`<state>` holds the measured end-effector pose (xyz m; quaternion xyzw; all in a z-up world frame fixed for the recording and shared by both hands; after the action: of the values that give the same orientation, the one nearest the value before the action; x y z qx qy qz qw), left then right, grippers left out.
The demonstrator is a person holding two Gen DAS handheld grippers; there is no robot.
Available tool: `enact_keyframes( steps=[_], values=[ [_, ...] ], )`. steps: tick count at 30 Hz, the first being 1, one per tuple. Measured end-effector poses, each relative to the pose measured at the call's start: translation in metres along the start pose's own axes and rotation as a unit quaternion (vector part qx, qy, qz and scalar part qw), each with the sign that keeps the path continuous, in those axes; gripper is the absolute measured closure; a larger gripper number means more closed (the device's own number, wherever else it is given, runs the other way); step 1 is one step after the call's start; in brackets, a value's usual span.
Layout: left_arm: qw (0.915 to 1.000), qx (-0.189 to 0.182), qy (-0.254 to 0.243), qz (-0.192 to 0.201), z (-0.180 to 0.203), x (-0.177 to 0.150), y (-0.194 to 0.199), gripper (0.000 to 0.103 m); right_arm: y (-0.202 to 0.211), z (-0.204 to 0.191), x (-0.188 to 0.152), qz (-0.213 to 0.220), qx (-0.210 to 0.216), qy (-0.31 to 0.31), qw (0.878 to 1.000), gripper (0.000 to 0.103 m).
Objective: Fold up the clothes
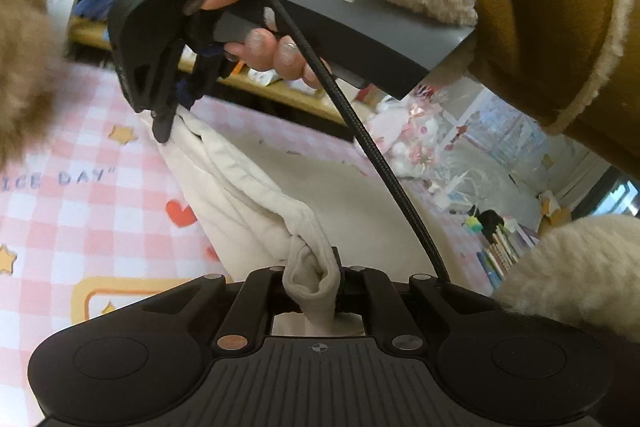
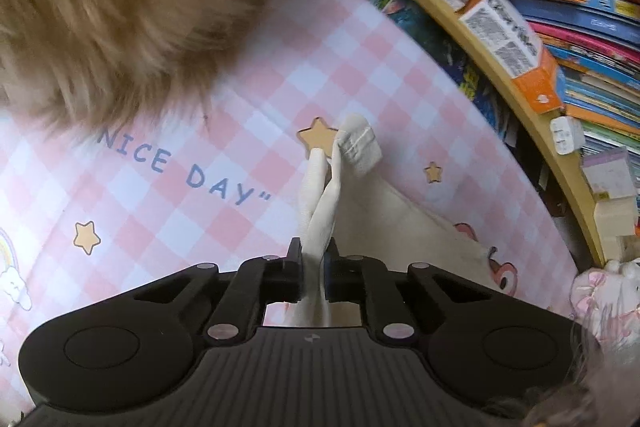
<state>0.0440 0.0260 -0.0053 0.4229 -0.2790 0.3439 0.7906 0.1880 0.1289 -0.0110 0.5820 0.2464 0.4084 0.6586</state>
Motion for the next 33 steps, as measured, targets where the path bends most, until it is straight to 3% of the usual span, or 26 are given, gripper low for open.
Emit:
enact_keyframes(
  steps=[6,14,33],
  values=[
    [0.9993,-0.014,-0.033,0.006,0.025,0.007,-0.001,0.098,0.031,0.034,-0.011,0.033,0.000,-0.024,0.999,0.096],
    [0.9977,-0.008,-0.067,0.012,0.069,0.008,-0.016,0.098,0.060,0.091,-0.051,0.077,0.011,-0.064,0.995,0.096],
    [0.9903,0.063,-0.123,-0.015,0.183,-0.007,-0.091,0.097,0.074,0.237,-0.173,0.171,0.090,-0.127,0.973,0.096]
  ],
)
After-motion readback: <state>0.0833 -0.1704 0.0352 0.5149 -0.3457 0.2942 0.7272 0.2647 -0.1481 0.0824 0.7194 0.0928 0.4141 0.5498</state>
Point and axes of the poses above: each gripper's, at about its wrist camera, not at the fingertips, and y roughly against the way its jaws point, z to its right, x to its top, the point moved 8 cm from there along -y, roughly the way its jaws point, and after that the axes turned 2 degrees about x, right-handed, at the moved point
